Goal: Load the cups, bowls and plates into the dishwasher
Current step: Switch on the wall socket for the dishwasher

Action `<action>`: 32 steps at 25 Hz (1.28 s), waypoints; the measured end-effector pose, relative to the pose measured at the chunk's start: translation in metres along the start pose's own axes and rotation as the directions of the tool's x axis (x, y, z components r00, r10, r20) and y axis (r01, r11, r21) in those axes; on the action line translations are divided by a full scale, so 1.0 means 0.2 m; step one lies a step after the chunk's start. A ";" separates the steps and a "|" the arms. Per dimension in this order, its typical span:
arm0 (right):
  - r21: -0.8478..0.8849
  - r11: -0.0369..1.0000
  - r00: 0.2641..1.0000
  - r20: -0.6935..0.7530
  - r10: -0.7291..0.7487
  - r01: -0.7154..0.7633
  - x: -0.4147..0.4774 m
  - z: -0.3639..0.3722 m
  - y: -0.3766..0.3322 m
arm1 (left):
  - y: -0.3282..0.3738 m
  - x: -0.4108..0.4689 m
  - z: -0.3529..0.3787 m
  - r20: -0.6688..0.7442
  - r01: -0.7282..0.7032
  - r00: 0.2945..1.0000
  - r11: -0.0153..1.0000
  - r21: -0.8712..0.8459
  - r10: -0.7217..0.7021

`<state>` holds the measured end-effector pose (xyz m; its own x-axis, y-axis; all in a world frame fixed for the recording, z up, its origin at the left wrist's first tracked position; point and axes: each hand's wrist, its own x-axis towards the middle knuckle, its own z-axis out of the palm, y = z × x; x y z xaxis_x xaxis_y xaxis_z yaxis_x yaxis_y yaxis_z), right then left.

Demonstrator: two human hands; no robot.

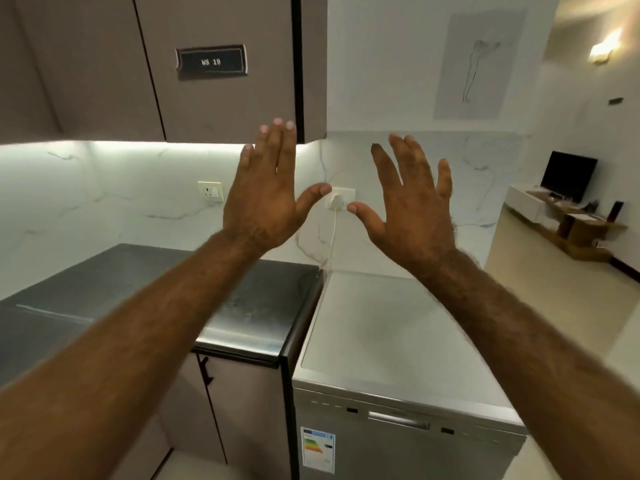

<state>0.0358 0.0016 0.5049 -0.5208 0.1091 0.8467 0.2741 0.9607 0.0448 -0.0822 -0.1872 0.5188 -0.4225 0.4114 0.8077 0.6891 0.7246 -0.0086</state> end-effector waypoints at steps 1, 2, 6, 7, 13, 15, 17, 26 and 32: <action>0.012 1.000 1.000 -0.007 -0.005 0.005 0.04 -0.07 -0.02 | -0.02 0.03 -0.08 -0.008 0.008 1.000 1.000 -0.012 -0.008; 0.016 1.000 1.000 -0.017 -0.011 0.012 0.08 -0.14 -0.04 | -0.04 0.06 -0.15 -0.014 0.012 1.000 1.000 -0.018 -0.012; -0.013 0.999 0.998 -0.044 -0.043 0.043 0.17 -0.37 -0.08 | -0.13 0.10 -0.34 -0.050 -0.001 0.999 1.000 0.031 0.003; -0.017 0.999 0.998 -0.054 -0.042 0.041 0.19 -0.40 -0.09 | -0.14 0.11 -0.38 -0.055 -0.006 0.998 0.999 0.038 0.008; 0.019 0.999 0.993 -0.117 -0.023 0.026 0.30 -0.47 -0.09 | -0.21 0.22 -0.50 -0.106 -0.003 0.994 0.998 0.063 0.010; 0.021 1.000 0.991 -0.131 -0.018 0.021 0.36 -0.42 -0.06 | -0.22 0.28 -0.48 -0.128 0.004 0.992 0.998 0.064 0.004; 0.019 1.000 0.991 -0.134 -0.020 0.022 0.42 -0.36 -0.02 | -0.22 0.34 -0.42 -0.137 0.000 0.991 0.997 0.074 0.010; 0.006 0.996 0.984 -0.156 -0.082 0.084 0.79 0.19 0.33 | -0.28 0.83 0.07 -0.146 -0.018 0.989 0.989 0.144 0.039; 0.027 0.990 0.970 -0.203 -0.131 0.140 1.23 0.48 0.60 | -0.26 1.27 0.37 -0.185 0.022 0.983 0.985 0.169 0.010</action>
<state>-0.1376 0.1694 0.6681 -0.3776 -0.0722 0.9232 0.1765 0.9731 0.1482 -0.2690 -0.0795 0.6801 -0.2997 0.3093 0.9025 0.5703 0.8164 -0.0905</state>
